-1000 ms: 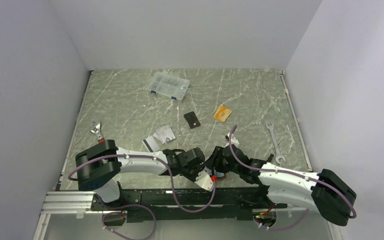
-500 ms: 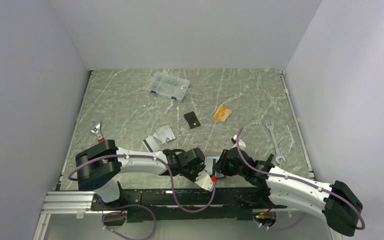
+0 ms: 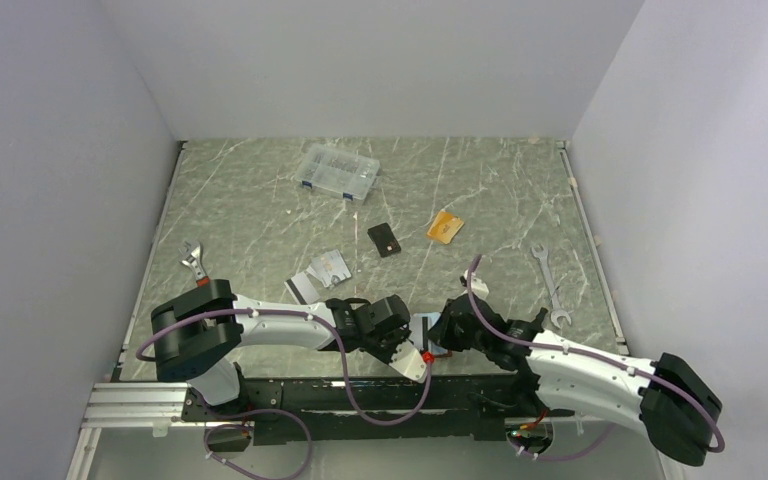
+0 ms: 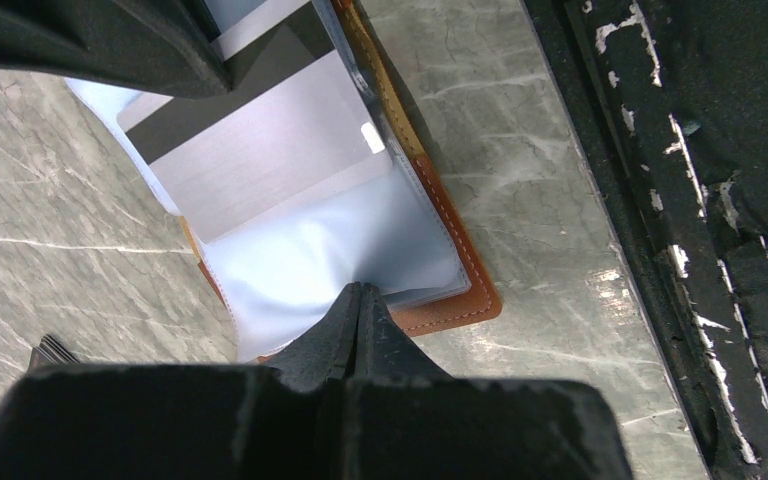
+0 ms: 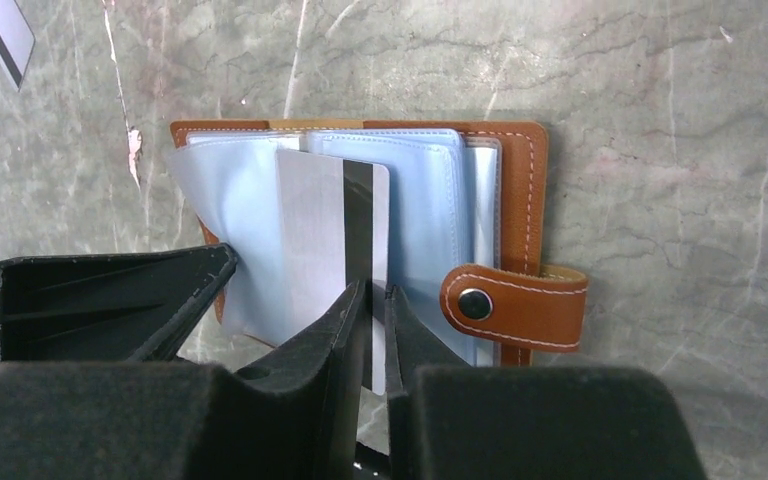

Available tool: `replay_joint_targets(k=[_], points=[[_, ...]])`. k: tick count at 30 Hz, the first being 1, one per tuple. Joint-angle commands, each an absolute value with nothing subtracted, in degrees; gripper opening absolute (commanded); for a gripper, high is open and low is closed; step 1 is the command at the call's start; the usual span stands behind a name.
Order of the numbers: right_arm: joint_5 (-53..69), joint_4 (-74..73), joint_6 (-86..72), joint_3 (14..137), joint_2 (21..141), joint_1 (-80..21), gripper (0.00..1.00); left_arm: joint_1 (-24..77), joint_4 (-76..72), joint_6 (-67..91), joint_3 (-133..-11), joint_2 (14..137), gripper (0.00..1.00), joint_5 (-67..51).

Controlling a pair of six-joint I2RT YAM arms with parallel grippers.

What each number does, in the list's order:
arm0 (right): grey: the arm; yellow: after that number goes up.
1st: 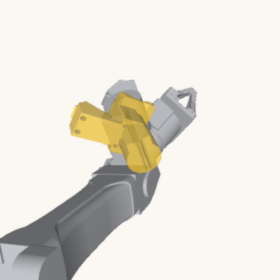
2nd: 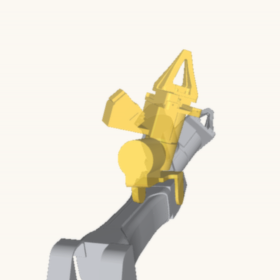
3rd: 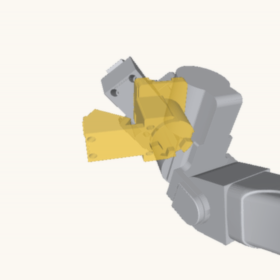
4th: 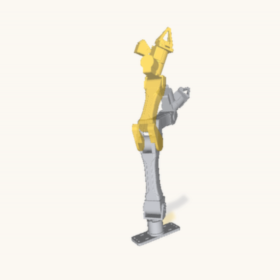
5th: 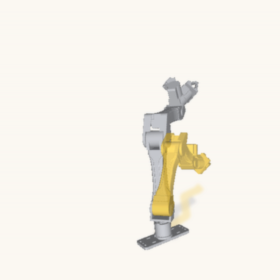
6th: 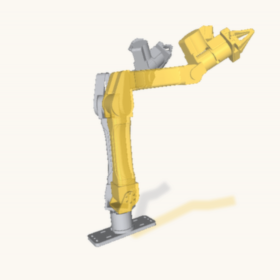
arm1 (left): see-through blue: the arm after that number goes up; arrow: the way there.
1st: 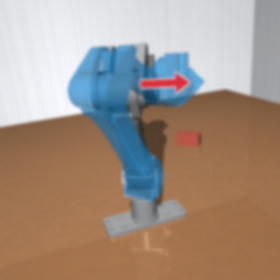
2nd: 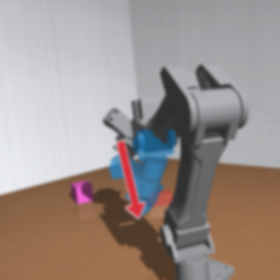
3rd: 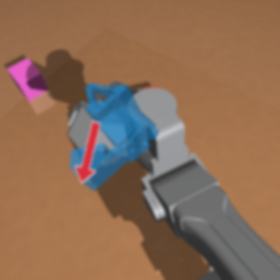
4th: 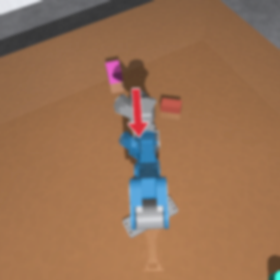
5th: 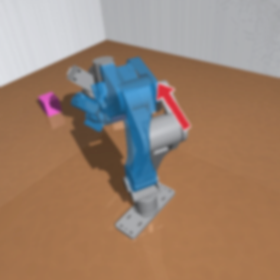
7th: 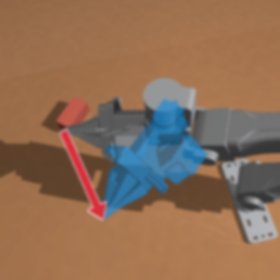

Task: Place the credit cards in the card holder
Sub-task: Insert the credit card into the card holder.

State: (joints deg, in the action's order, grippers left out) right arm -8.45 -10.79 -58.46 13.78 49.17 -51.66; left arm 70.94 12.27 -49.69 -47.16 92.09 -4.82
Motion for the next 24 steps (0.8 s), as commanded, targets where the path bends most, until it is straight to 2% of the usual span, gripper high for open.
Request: replay_joint_targets(k=[1, 14, 24], points=[[-8.49, -9.16, -56.47, 15.42, 52.20, -51.53, 0.13, 71.63, 19.68, -47.47, -44.96, 94.75, 0.00, -8.17], [-5.98, -4.67, -55.29, 16.81, 57.60, -51.72, 0.09, 71.62, 19.41, -47.64, -44.63, 94.41, 0.00, -8.09], [-5.21, -0.85, -55.63, 18.99, 63.21, -54.88, 0.10, 71.59, 19.15, -47.55, -44.54, 93.88, 0.00, -7.89]])
